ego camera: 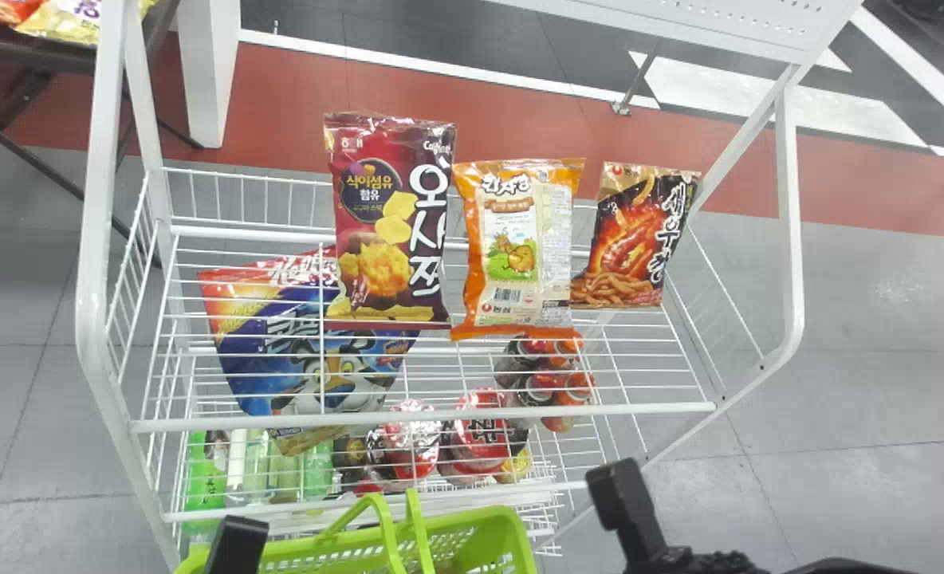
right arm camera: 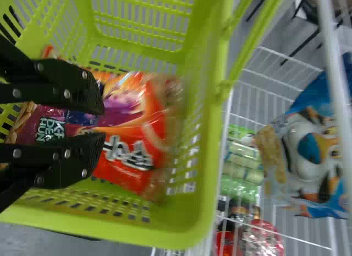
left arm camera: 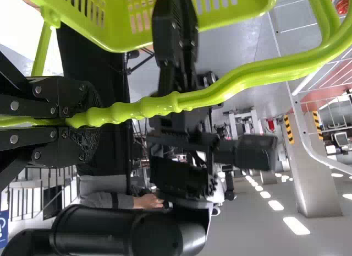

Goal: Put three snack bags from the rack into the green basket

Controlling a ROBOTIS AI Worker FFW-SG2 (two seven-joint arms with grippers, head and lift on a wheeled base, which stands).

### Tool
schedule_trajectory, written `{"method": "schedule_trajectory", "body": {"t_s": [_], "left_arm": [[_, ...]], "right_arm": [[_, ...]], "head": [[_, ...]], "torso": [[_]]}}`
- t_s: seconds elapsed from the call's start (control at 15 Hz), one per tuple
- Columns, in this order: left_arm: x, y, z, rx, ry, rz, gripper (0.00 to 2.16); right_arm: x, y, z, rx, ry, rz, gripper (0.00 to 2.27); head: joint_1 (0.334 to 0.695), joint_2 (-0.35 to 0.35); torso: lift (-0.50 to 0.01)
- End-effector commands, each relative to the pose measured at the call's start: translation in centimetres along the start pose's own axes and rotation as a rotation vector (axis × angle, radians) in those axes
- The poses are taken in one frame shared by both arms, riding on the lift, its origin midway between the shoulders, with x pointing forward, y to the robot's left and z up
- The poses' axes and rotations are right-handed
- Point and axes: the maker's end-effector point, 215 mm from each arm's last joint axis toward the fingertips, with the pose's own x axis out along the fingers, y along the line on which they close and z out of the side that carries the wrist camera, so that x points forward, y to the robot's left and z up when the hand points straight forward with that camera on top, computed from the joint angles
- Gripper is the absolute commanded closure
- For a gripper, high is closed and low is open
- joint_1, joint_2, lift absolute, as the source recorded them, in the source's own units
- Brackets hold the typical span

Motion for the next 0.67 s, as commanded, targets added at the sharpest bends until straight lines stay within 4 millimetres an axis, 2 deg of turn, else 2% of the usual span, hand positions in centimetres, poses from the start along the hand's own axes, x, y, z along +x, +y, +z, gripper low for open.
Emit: {"method": "schedule_trajectory", "body": {"t_s": [0.0,0.13,0.27,0.47,0.6], "left_arm": [[0.1,-0.1,0.0,-0.002,-0.001,-0.007,1.17],[0.2,-0.2,-0.1,-0.003,0.002,-0.011,1.17],[0.2,-0.3,-0.2,-0.004,0.004,-0.012,1.17],[0.4,-0.2,-0.5,-0.009,0.008,-0.011,1.17],[0.5,-0.1,-0.6,-0.011,0.012,-0.009,1.17]], "right_arm": [[-1.6,1.4,6.7,-0.054,-0.226,0.061,0.05],[-3.2,1.1,12.5,-0.143,-0.43,0.017,0.07],[-6.5,0.0,18.7,-0.219,-0.674,-0.084,0.13],[-8.8,-2.9,23.9,-0.227,-0.842,-0.232,0.15],[-8.5,-4.9,27.1,-0.244,-0.914,-0.312,0.15]], "head": [[0.695,-0.35],[0.695,-0.35],[0.695,-0.35],[0.695,-0.35],[0.695,-0.35]], "torso": [[0.0],[0.0],[0.0],[0.0],[0.0]]}}
